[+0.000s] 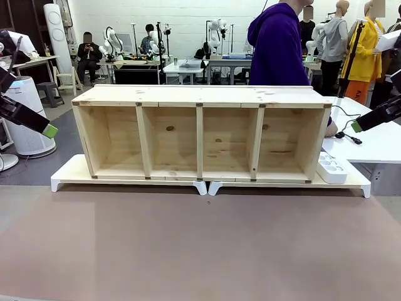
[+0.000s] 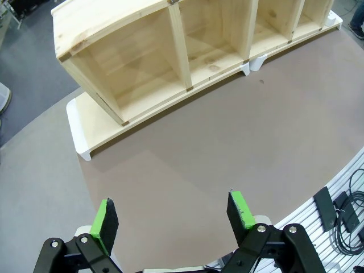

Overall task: Perform cable management.
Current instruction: When the cord part of the Power Cable appears at the lower middle area of the table and stops, grasp the cord part of the Power Cable.

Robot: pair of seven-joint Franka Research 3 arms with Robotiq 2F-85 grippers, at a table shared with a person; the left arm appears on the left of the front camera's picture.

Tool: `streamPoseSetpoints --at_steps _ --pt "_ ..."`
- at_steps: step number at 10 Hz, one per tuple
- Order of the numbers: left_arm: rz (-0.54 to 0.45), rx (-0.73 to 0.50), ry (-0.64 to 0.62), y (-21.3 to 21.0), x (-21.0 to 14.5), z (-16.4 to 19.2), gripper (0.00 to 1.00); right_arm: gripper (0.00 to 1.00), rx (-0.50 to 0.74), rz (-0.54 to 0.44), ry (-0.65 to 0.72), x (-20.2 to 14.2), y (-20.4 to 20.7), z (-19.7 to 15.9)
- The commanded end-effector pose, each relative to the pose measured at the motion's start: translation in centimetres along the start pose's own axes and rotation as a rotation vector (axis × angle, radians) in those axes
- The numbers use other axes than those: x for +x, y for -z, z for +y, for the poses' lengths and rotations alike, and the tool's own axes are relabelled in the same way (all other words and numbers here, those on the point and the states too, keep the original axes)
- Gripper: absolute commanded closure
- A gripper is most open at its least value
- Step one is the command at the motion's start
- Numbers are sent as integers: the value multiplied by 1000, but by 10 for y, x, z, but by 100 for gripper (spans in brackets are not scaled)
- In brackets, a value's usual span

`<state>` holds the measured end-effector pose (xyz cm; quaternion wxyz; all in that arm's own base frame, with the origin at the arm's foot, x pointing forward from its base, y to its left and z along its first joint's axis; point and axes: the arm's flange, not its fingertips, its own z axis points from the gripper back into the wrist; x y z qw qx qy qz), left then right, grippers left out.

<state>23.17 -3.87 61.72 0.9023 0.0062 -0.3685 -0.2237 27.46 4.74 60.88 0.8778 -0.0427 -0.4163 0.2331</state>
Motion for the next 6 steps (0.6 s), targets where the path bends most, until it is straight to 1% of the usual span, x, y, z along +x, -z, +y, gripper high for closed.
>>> streamPoseSetpoints --at_steps 1,6 --pt "-11 0 6 2 2 2 0 0 0 2 1 0 3 -1" --pt "-11 0 6 2 2 2 0 0 0 2 1 0 3 -1"
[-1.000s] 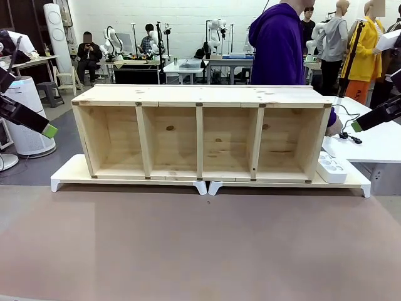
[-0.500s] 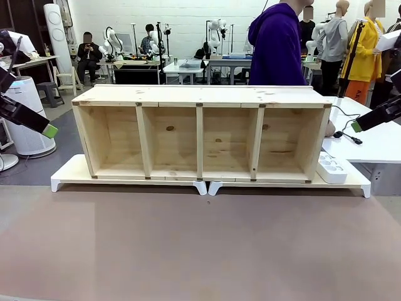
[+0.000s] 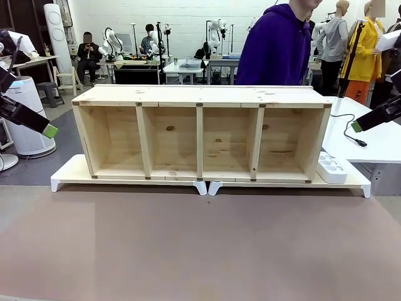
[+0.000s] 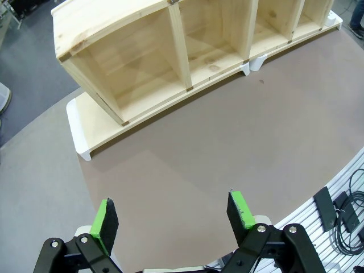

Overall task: Perform cable management.
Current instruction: When the cord part of the Power Cable appears at the lower middle area of the table and stops, grasp the cord part of the Power Cable.

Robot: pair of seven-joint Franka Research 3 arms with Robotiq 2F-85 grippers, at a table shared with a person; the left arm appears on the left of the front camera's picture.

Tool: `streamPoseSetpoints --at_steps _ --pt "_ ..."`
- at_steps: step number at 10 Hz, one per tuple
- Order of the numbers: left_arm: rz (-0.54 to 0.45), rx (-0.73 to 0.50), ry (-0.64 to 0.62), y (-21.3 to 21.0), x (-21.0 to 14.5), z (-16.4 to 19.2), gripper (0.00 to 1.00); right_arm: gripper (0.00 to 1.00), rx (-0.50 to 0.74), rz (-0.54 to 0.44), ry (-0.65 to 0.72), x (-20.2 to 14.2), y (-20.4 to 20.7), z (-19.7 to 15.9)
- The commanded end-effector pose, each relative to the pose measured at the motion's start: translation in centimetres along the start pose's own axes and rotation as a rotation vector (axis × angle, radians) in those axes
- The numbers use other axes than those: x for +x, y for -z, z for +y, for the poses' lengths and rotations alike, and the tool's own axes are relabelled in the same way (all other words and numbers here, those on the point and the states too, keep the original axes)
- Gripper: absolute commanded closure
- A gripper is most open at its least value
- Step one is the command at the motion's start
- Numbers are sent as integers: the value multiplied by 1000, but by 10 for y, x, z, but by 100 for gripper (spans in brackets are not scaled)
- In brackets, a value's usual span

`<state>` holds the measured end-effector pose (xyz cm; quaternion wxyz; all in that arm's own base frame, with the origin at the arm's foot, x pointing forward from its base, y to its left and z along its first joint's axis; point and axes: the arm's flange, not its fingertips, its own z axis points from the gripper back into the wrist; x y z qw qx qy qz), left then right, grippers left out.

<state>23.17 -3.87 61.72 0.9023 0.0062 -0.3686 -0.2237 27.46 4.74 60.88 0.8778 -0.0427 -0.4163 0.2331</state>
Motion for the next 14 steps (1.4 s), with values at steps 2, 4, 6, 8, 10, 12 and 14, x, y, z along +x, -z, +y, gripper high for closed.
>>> streamPoseSetpoints --at_steps 2,4,6,8,10,12,14 --pt "-11 0 6 2 2 2 0 0 0 2 1 0 3 -1" --pt "-11 0 6 2 2 2 0 0 0 2 1 0 3 -1" --pt "-11 0 6 2 2 2 0 0 0 2 1 0 3 -1" --pt "-11 0 6 2 2 2 0 0 0 2 1 0 3 -1" --pt "-11 0 6 2 2 2 0 0 0 2 1 0 3 -1" --pt "-11 0 6 2 2 2 0 0 0 2 1 0 3 -1" --pt "-11 0 6 2 2 2 0 0 0 2 1 0 3 -1"
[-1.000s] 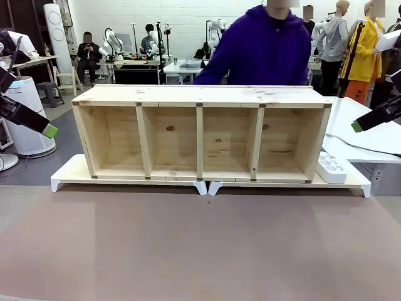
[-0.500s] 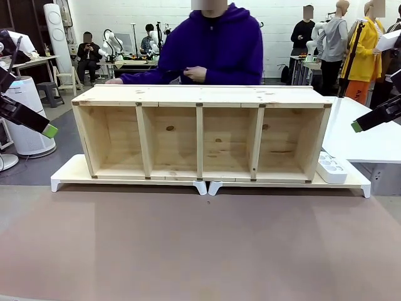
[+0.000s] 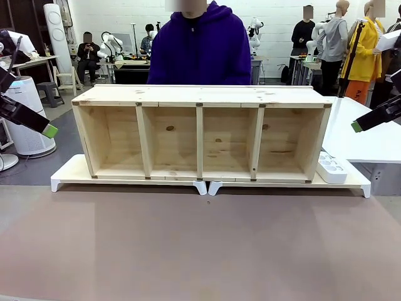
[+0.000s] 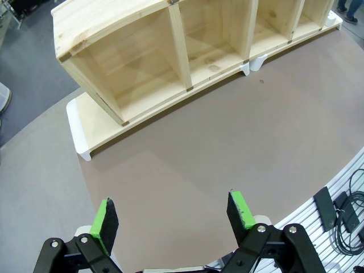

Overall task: Perform cable management.
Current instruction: When the cord part of the Power Cable appears at the lower middle area of the table and stops, grasp the cord part of the Power Cable.

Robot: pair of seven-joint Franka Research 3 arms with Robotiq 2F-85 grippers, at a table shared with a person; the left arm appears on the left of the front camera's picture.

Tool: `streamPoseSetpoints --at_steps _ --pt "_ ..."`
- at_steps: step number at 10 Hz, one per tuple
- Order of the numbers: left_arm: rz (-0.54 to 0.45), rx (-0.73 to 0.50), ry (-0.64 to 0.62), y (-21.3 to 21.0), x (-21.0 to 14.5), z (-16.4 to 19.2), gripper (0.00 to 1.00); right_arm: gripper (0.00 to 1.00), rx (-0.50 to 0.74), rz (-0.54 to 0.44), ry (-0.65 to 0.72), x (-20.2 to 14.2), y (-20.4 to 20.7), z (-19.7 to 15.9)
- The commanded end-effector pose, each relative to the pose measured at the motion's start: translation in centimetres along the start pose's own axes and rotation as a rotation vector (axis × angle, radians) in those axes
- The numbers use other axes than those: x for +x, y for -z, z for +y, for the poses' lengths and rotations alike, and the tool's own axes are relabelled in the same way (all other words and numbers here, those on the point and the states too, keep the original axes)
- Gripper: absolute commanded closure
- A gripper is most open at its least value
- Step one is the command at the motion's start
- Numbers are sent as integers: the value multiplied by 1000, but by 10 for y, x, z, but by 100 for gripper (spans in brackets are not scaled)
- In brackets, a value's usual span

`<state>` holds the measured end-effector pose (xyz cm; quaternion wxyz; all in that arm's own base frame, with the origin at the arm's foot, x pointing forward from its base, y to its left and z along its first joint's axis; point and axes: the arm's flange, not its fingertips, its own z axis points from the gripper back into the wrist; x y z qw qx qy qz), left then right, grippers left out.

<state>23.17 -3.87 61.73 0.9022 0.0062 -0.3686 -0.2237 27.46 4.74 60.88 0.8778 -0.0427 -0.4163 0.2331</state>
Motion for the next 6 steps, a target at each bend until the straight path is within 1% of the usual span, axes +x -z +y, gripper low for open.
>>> streamPoseSetpoints --at_steps 1,6 --pt "-10 0 6 2 2 2 0 0 0 2 1 0 3 -1" --pt "-10 0 6 2 2 2 0 0 0 2 1 0 3 -1"
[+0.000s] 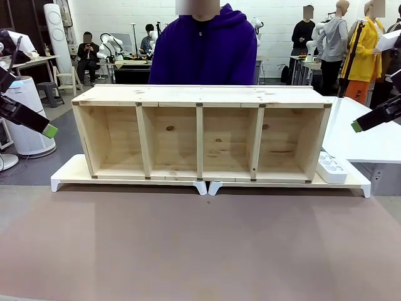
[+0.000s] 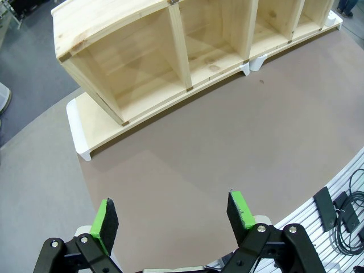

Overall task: Perform cable management.
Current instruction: When the cord part of the Power Cable appears at the lower middle area of the table and stops, grasp the cord part of the Power Cable.

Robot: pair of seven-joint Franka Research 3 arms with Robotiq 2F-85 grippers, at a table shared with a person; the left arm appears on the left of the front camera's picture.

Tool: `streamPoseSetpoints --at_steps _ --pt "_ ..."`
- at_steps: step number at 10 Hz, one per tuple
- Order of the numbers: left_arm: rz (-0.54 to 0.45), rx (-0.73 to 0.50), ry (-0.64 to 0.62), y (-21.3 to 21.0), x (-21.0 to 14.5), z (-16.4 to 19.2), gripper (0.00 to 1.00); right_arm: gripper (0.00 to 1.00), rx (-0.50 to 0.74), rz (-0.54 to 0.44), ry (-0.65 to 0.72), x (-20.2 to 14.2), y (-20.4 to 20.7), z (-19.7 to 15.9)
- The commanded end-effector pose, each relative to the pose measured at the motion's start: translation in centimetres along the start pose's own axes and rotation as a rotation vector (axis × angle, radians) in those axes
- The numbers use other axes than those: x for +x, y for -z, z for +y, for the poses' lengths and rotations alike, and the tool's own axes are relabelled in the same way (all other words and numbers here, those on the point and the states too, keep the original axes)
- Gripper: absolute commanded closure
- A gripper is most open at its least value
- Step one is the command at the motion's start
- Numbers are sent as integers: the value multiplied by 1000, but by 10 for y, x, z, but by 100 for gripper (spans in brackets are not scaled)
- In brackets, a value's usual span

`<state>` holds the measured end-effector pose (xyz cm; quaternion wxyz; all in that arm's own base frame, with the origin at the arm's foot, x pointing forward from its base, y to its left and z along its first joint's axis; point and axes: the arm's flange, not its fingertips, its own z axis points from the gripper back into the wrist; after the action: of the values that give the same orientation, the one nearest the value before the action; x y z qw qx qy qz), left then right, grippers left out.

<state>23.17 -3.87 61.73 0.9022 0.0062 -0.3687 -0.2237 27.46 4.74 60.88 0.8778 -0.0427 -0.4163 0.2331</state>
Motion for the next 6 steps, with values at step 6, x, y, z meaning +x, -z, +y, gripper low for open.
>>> streamPoseSetpoints --at_steps 6 --pt "-10 0 6 2 2 2 0 0 0 2 1 0 3 -1"
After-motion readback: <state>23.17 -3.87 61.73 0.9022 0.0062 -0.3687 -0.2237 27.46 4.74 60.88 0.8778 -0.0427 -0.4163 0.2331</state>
